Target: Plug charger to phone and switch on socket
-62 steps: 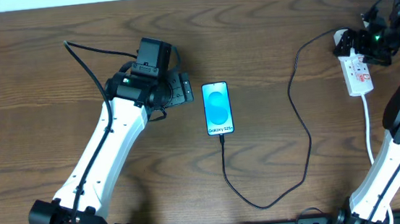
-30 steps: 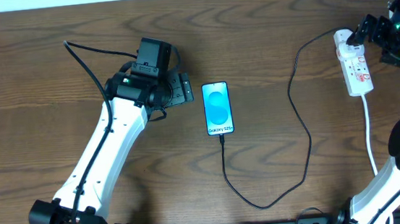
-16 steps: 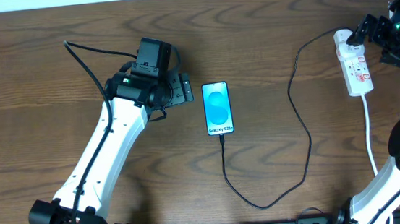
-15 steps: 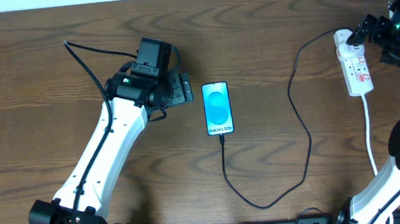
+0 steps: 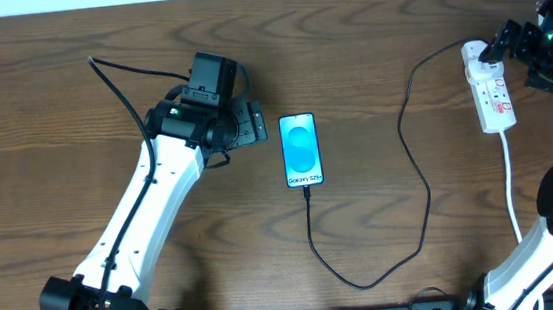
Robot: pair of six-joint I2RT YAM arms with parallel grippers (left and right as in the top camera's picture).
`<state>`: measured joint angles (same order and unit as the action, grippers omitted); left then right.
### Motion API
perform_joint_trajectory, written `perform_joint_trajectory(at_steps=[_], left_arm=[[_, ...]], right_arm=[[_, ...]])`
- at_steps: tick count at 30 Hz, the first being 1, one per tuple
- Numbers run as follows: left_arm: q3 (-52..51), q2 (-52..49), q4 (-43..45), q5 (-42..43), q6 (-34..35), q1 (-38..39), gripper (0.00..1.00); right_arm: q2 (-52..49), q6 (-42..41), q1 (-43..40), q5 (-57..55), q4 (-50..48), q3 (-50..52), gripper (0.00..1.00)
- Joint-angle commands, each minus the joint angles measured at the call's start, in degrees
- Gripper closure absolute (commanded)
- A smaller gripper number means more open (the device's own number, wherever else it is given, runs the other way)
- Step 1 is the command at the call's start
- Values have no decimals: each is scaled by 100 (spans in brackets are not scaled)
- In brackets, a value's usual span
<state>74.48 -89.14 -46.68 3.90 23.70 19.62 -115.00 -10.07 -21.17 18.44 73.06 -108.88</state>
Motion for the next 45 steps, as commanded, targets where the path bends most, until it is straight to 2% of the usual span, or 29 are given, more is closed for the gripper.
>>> perform_joint_trajectory(at_steps=[1,7,11,16,23,29,36,40,45], left_arm=[[44,98,-96,-98,-76,7,13],[44,212,-94,-96,-76,7,13],[-17,476,-103,-422,-101,7,13],[-627,1091,570,-938,-101,7,12],[-2085,2194,2225,-1110,-136,7,12],[-3648,3265,4391,-1132,-704,4,13],[-5386,4369,6933,-1386,-868,-72,13],[-6081,4999,7576,-1377,-866,-302,13],[-6531,5748,7613,-1322,-863,-595,13]], right_arm=[[85,-61,26,31,2,-83,1],[85,-61,26,28,0,-83,1],[85,-61,26,31,0,-83,1],[85,-61,26,28,2,-83,1],[85,-61,26,28,2,-83,1],[85,-61,26,28,2,-83,1],[85,-61,26,28,2,-83,1],[85,-61,26,31,0,-83,1],[85,-61,26,31,0,-83,1]])
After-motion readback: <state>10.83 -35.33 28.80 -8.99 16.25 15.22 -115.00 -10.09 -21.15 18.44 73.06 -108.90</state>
